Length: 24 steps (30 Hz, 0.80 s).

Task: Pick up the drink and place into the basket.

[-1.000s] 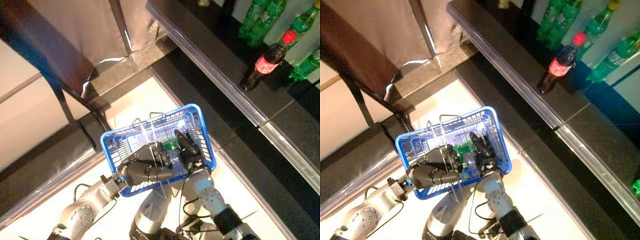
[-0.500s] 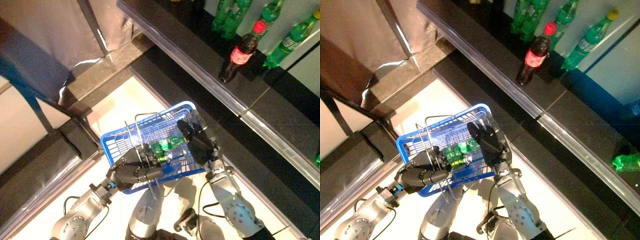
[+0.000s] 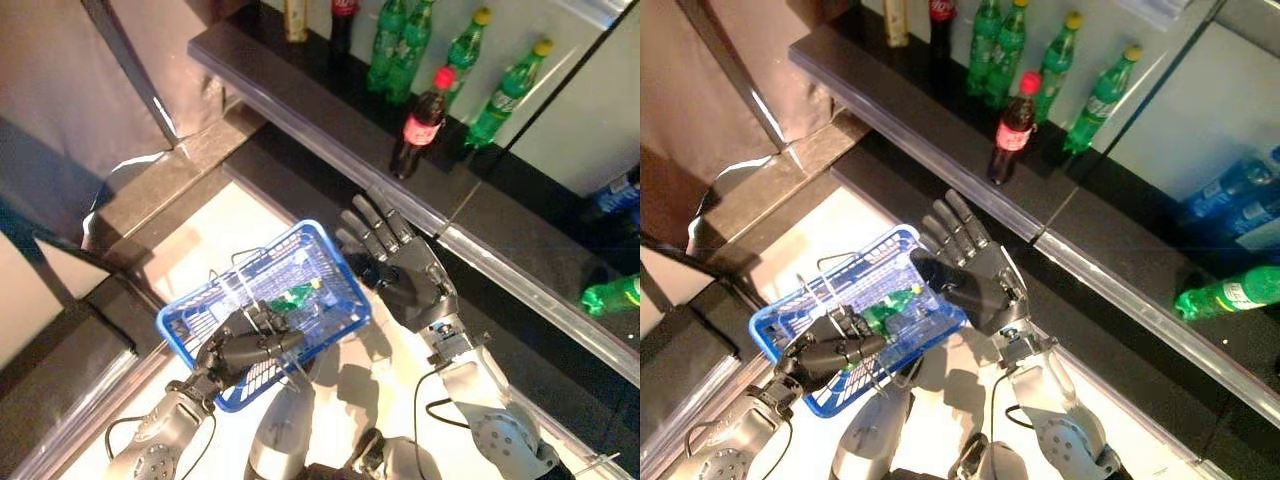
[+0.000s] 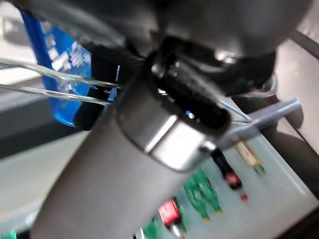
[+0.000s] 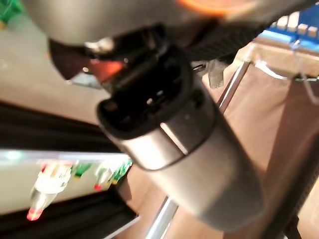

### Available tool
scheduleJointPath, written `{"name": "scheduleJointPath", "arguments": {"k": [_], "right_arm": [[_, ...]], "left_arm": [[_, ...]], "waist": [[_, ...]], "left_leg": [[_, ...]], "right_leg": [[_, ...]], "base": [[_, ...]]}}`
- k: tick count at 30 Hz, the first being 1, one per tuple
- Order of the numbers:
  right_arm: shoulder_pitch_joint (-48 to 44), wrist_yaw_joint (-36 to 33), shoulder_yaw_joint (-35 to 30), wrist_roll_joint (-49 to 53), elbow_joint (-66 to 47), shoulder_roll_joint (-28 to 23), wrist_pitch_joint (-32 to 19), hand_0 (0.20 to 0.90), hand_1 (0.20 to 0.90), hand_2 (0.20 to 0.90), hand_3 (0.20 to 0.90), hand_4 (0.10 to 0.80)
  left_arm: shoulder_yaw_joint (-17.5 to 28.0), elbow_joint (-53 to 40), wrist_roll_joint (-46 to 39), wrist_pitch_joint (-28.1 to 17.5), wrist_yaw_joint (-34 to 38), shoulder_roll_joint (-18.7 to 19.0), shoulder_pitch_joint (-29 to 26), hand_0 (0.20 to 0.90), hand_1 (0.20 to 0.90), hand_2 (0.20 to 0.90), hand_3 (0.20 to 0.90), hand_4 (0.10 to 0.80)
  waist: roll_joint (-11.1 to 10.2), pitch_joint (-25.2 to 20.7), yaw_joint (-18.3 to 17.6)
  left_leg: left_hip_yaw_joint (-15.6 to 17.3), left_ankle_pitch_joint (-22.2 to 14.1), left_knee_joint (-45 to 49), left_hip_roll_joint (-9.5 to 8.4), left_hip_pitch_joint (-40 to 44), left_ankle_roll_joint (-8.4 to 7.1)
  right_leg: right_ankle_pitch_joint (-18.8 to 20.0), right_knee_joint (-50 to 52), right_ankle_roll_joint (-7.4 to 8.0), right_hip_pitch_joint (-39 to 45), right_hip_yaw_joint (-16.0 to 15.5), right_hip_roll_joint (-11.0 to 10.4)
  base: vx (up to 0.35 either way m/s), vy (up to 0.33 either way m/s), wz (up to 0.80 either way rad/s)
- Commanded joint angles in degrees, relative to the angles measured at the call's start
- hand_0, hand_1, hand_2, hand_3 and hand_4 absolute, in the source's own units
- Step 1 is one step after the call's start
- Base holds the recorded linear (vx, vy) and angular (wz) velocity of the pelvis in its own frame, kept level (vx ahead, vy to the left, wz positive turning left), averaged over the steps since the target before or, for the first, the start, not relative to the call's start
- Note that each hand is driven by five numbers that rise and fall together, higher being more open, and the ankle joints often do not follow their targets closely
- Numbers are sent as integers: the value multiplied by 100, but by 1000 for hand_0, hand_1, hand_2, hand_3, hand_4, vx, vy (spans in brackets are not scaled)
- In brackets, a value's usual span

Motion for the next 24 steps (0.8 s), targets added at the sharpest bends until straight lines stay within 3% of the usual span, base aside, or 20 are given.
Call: {"name": "scheduleJointPath", "arguments": {"k": [1,3,6,9,16,21,22,24], "right_arm": [[146,273,18,90,-234,-95,-285,900,900,900,900,800],[434,173,-112,1,-18,-63,-200,900,900,900,900,800],[969,361,-336,-121,238,-23,-110,900,900,900,900,800],[1278,452,-491,-326,695,31,33,900,900,900,900,800],[1433,-44,-615,-1633,2439,181,212,900,900,900,900,800],[1315,-558,-616,-2259,3666,354,336,900,900,900,900,800],[1234,-720,-616,-2456,4143,398,417,900,900,900,900,800],[1179,-798,-621,-2591,4408,415,506,900,900,900,900,800]], "left_arm": [[19,-1234,69,-1411,-422,-347,-137,300,300,300,200,100],[12,-1022,352,-1501,-46,-377,-4,300,300,300,200,100],[152,-667,-45,-1368,391,-489,245,300,300,300,200,100],[136,-115,122,-1545,834,-582,378,300,300,300,200,100],[32,1666,369,-1651,1479,-890,113,300,300,300,200,100],[35,2905,337,-1638,1671,-1168,-203,300,300,300,200,100],[98,3389,155,-1612,1681,-1325,-299,300,300,300,200,100],[140,3640,192,-1655,1675,-1405,-338,300,300,300,200,100]], "waist": [[211,-1315,-299],[189,-1436,-455],[160,-1584,-689],[105,-1726,-912],[63,-1971,-1282],[105,-2024,-1434],[128,-2003,-1482],[135,-1979,-1506]], "left_leg": [[169,-533,258,124,441,-16],[308,-507,96,199,582,-25],[519,-453,-128,298,739,-49],[745,-380,-403,387,854,-66],[1173,-192,-954,582,1042,-174],[1299,-122,-1023,762,1041,-288],[1362,-9,-1072,884,1001,-379],[1423,57,-1087,963,964,-427]], "right_leg": [[1061,-506,-244,-247,167,296],[1085,-633,-246,-207,299,340],[1143,-810,-235,-198,489,385],[1282,-1103,-198,-210,714,418],[1616,-1718,-145,-217,1022,439],[1585,-1783,-274,-270,1092,592],[1587,-1855,-344,-272,1113,686],[1595,-1904,-391,-267,1115,729]], "base": [[-22,-1,-20],[-39,-6,-15],[-83,-8,-30],[-117,-47,-31],[-151,-92,-37],[-177,-160,-23],[-184,-168,-23],[-156,-132,-16]]}}
